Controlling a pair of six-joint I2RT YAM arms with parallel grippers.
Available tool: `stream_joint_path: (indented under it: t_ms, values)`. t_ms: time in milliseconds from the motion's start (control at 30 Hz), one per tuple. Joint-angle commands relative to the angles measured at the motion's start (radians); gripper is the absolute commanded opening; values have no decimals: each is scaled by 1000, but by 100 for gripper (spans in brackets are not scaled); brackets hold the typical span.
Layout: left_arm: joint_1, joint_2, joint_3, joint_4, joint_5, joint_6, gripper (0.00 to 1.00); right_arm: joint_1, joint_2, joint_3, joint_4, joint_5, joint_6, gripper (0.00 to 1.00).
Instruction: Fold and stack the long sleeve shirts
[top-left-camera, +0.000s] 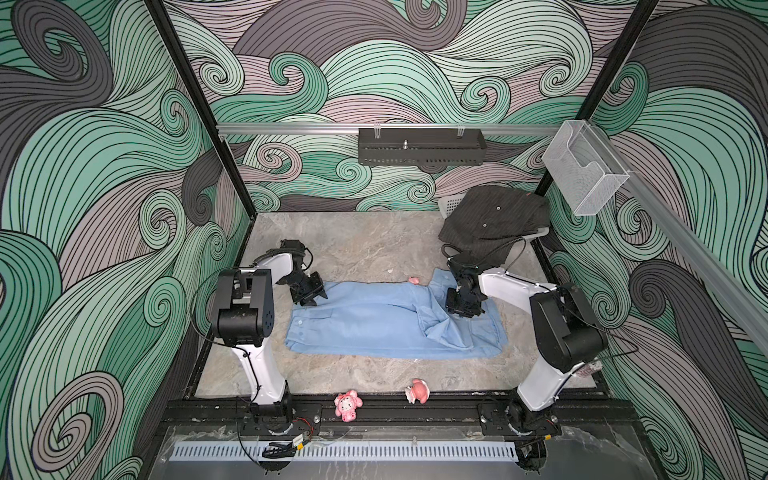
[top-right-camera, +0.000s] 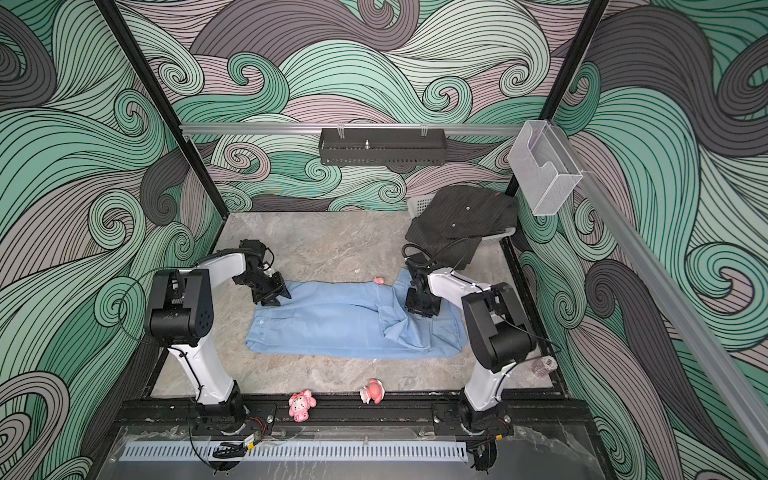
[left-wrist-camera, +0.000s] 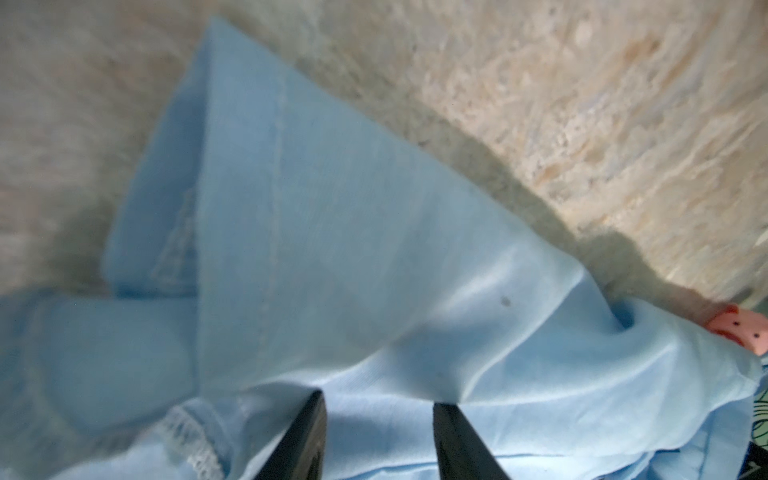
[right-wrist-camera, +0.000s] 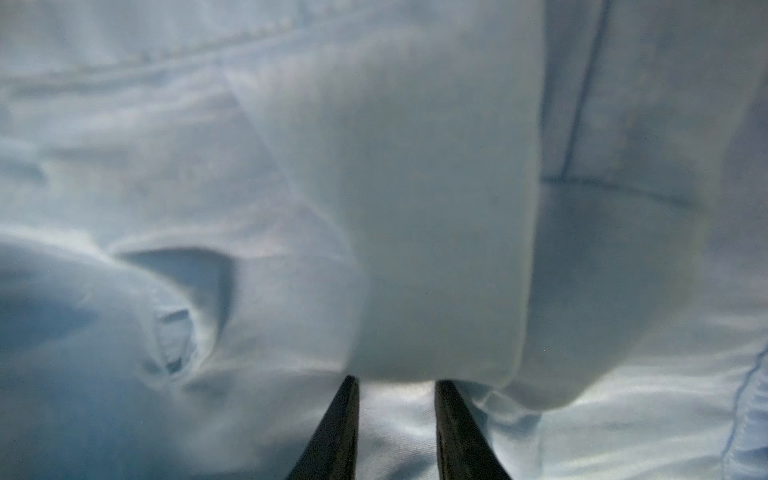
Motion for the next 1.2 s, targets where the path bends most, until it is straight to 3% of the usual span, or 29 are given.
stream_joint_path:
  t_ms: [0,267,367,533,667,833,1000,1167]
  values:
    - [11,117,58,-17,-104,-8,46,-13,94,69,31,28,-10,31]
    - [22,316,427,-145,-130,-2,46,-71,302,350,-8,40,-19,29]
    - [25,358,499,-184,-114,4,46,-75,339,423,-44,32,-25,29]
    - [43,281,410,-164,-102,25,46,-76,256,337,-53,25,-41,29]
    - [48,178,366,-161,-59,59,49,-75,95,234,3,5,-61,30]
    - [38,38,370,-162,13,111,59,-70,-46,274,-14,43,-102,45]
    - [28,-41,372,-177,33,123,62,-45,-13,392,-58,51,-123,51]
    - [24,-97,349,-164,40,105,62,-7,154,552,-99,51,-127,53]
